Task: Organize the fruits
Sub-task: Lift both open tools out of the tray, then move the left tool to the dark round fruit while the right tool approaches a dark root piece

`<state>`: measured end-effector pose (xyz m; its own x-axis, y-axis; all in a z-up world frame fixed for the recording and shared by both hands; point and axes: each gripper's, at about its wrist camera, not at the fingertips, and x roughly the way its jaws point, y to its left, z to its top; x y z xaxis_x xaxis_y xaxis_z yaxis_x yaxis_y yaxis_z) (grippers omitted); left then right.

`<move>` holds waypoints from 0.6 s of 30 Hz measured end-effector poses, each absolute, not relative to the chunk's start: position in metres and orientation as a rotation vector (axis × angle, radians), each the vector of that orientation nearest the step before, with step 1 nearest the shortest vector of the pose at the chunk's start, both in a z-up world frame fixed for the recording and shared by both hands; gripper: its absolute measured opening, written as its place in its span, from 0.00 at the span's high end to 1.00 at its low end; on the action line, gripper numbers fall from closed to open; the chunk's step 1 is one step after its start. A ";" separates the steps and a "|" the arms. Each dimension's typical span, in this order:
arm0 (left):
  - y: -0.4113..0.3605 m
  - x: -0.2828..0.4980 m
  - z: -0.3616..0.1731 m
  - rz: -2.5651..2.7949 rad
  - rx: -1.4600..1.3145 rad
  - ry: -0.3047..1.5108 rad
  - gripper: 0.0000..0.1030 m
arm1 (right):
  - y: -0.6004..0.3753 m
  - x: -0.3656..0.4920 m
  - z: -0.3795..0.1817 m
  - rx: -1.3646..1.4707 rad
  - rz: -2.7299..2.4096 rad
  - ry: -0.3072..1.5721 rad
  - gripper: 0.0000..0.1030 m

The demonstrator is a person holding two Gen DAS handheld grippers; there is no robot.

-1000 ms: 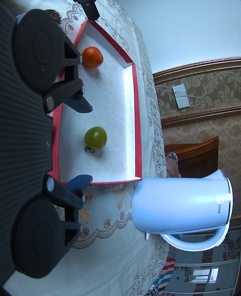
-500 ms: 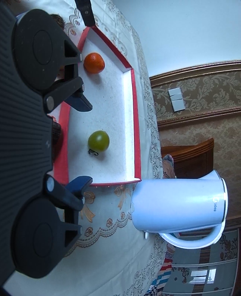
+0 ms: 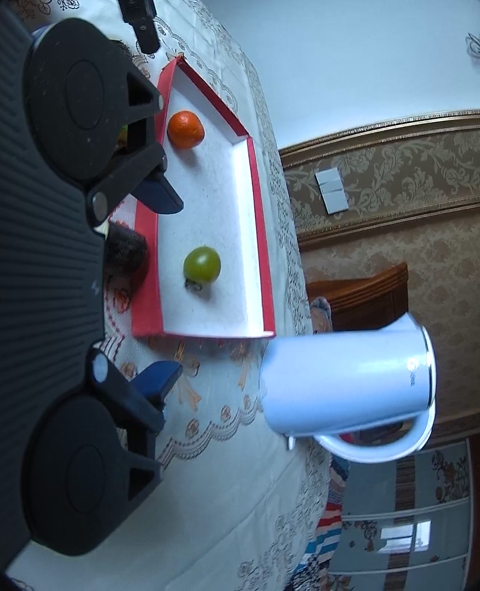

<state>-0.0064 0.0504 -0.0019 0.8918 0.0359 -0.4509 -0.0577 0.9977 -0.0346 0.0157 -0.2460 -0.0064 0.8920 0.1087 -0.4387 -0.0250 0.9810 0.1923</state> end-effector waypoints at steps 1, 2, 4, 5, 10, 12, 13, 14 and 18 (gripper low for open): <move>0.050 -0.007 -0.002 0.053 -0.043 0.461 0.23 | -0.248 0.015 -0.007 0.193 0.069 0.467 0.17; 0.051 -0.007 -0.001 0.054 -0.045 0.460 0.23 | -0.250 0.013 -0.007 0.197 0.067 0.471 0.17; 0.053 -0.005 -0.002 0.059 -0.059 0.475 0.23 | -0.252 0.011 -0.009 0.193 0.061 0.480 0.17; 0.055 -0.003 -0.002 0.063 -0.065 0.485 0.23 | -0.252 0.010 -0.011 0.190 0.060 0.485 0.17; 0.060 0.002 -0.006 0.076 -0.085 0.520 0.23 | -0.252 0.008 -0.016 0.188 0.071 0.518 0.17; 0.060 0.003 -0.008 0.077 -0.081 0.534 0.23 | -0.250 0.008 -0.017 0.180 0.069 0.522 0.17; 0.059 0.004 -0.009 0.075 -0.078 0.543 0.23 | -0.249 0.009 -0.017 0.174 0.071 0.528 0.17; 0.058 0.006 -0.010 0.073 -0.074 0.552 0.23 | -0.248 0.009 -0.018 0.168 0.072 0.533 0.17; 0.056 0.006 -0.011 0.069 -0.064 0.561 0.23 | -0.247 0.010 -0.018 0.165 0.072 0.536 0.17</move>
